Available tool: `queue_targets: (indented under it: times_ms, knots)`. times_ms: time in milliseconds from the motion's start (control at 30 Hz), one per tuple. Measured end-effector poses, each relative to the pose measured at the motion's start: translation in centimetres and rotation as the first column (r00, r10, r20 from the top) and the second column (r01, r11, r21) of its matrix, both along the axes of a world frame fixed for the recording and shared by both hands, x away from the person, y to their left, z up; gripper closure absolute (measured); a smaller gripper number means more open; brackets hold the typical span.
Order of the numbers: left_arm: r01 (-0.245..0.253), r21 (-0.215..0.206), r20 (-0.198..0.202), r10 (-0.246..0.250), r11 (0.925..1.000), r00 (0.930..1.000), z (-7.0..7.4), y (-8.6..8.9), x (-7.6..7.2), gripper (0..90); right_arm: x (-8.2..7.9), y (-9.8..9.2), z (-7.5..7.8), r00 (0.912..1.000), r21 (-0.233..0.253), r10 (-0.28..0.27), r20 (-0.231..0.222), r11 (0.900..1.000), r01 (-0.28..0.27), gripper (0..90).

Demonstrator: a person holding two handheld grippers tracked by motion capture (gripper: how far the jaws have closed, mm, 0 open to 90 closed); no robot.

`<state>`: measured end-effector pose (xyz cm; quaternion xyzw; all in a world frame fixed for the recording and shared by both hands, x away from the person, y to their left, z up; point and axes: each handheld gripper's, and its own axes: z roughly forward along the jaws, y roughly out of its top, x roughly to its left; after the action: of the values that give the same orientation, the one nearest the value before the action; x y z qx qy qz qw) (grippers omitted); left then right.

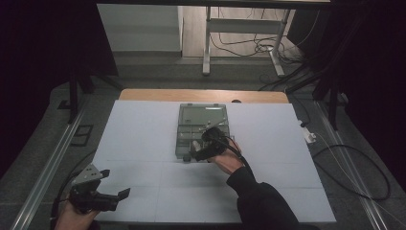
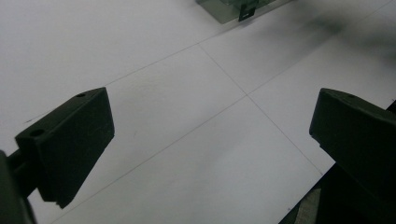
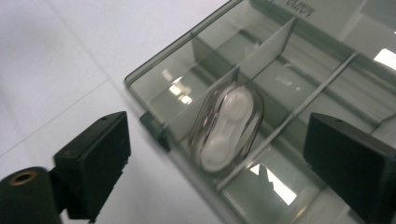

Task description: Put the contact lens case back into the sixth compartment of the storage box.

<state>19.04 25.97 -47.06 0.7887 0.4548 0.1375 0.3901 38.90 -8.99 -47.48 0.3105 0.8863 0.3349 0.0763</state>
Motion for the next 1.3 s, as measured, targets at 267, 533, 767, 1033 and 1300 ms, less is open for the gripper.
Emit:
queue_targets:
  times_ms: [267,533,767,1033,1300]
  knots:
    - [-0.005,-0.011,-0.001,0.005,0.9999,1.0,0.0,0.1,0.0,0.5,-1.6,-2.3,0.7,0.9998,0.036,0.02,-0.008,0.999,-0.02,1.1]
    - [-0.007,-0.019,0.002,0.007,0.9998,1.0,0.0,0.3,0.0,0.5,-3.6,-4.9,1.6,0.9998,0.052,0.014,0.013,0.999,-0.015,0.0]
    - [-0.007,-0.022,0.005,0.007,0.9997,1.0,0.0,0.2,-0.1,0.6,-5.3,-7.1,2.4,0.9997,0.076,0.009,0.021,0.997,-0.011,0.0]
    - [-0.01,-0.021,0.012,0.01,0.9997,0.9999,0.0,0.3,-0.3,0.9,-7.6,-9.9,2.8,0.9997,0.07,0.002,0.022,0.998,-0.004,0.0]
    - [-0.01,-0.021,0.028,0.011,0.9997,0.9995,0.1,0.3,-0.5,0.9,-10.2,-13.4,3.1,0.9972,0.082,-0.054,0.052,0.995,0.05,0.0]
